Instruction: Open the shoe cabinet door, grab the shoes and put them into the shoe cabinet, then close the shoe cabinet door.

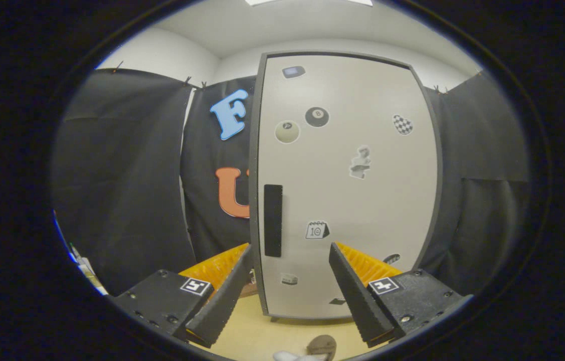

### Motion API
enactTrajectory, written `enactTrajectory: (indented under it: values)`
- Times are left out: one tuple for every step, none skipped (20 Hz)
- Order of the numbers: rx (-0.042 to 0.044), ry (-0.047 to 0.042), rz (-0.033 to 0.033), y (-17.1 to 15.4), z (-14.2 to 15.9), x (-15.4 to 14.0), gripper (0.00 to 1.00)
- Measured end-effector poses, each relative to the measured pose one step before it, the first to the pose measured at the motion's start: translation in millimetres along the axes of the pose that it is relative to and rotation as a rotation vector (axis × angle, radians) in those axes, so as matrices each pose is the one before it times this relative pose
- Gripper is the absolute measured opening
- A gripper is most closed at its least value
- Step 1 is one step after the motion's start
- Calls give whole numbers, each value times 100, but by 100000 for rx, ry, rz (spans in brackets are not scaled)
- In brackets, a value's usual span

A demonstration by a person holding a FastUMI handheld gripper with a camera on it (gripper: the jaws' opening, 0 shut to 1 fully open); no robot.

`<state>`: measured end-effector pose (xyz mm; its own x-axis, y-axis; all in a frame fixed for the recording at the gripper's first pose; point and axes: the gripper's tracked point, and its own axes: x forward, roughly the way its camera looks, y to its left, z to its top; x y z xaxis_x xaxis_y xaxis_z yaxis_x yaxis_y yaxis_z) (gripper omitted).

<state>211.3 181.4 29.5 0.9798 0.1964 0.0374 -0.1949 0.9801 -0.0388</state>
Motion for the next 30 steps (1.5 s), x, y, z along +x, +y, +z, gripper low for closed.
enactTrajectory:
  values:
    - [-1002, -79, -563, 80, 43, 1112, 99]
    - [-341, -500, 46, 250, 68, 1061, 100]
    - [9, 199, 98, 176, -52, 1061, 99]
    - [118, 953, 255, 182, -199, 892, 100]
    - [237, 626, -202, 30, -90, 792, 99]
    - [227, 303, -395, 119, -5, 728, 99]
    - [-15, 54, -398, 138, 25, 600, 99]
    - [-391, 56, -395, 205, 89, 680, 99]
    - [-785, 243, -364, 177, -131, 610, 99]
    - [-386, -214, -416, 229, 5, 529, 99]
    - [-586, 410, -233, 188, -73, 449, 97]
    - [-167, 168, 63, 111, -94, 419, 95]
    - [125, 487, -83, 71, -198, 346, 92]
    - [536, 398, -100, 43, -82, 367, 91]
    - [1036, 974, -172, -22, -361, 283, 87]
    - [1128, 1023, -34, -51, -326, 281, 83]
    - [2105, 262, -1669, -306, -146, 174, 74]
    - [1746, -47, 2238, 406, -109, 464, 64]
    - [141, -434, -571, 81, -27, -328, 53]
    - [-1117, 370, -834, 96, 116, -216, 42]
    - [-97, 94, -540, -93, -156, 269, 41]
    - [-55, 543, -894, -221, -55, -25, 41]
    - [249, 666, -14, 14, -26, 42, 36]
    - [-108, 642, 523, 3, 24, -83, 35]
    - [26, 407, 630, -47, -33, 52, 33]
    - [-390, 526, 1010, 6, -30, -47, 32]
    - [-124, 339, 868, 23, -54, -108, 31]
    - [-329, 260, 621, -25, 23, -139, 31]
    - [-23, 26, 440, -39, -64, -35, 31]
    - [-20, -3, 401, 5, 16, -117, 31]
